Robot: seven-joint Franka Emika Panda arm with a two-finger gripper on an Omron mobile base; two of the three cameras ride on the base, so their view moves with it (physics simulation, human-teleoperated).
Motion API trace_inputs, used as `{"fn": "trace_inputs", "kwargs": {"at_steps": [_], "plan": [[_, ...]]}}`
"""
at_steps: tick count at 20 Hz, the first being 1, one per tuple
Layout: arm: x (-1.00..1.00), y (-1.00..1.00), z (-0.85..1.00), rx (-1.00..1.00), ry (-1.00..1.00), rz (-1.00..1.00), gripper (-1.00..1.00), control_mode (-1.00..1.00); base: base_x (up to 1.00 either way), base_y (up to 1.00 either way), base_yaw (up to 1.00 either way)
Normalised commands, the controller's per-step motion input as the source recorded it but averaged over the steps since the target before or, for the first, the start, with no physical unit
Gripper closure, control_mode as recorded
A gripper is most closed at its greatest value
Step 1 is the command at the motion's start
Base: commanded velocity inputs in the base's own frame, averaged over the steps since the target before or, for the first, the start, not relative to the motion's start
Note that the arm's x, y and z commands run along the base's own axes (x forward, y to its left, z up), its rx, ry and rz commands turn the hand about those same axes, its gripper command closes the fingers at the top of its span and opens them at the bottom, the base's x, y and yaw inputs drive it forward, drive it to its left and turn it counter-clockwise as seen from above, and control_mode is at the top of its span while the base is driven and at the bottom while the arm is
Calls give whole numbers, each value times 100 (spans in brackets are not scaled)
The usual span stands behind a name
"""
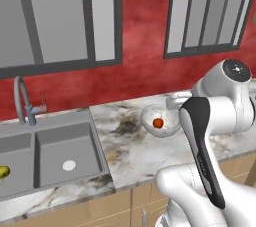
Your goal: Pick the apples from the cabinet and place them in one bowl. Pick the pear from the sink and place it in the other bowl.
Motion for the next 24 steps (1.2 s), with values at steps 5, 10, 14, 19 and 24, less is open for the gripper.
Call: {"fn": "trace_inputs", "kwargs": {"at_steps": [5,10,14,19,24], "plan": [[0,0,0,0,0,0,100,100,1,0,0],[0,0,0,0,0,0,100,100,0,0,0],[0,0,0,0,0,0,100,100,0,0,0],[0,0,0,0,0,0,100,-100,0,0,0],[41,0,-2,0,0,0,100,-100,0,0,0]]}}
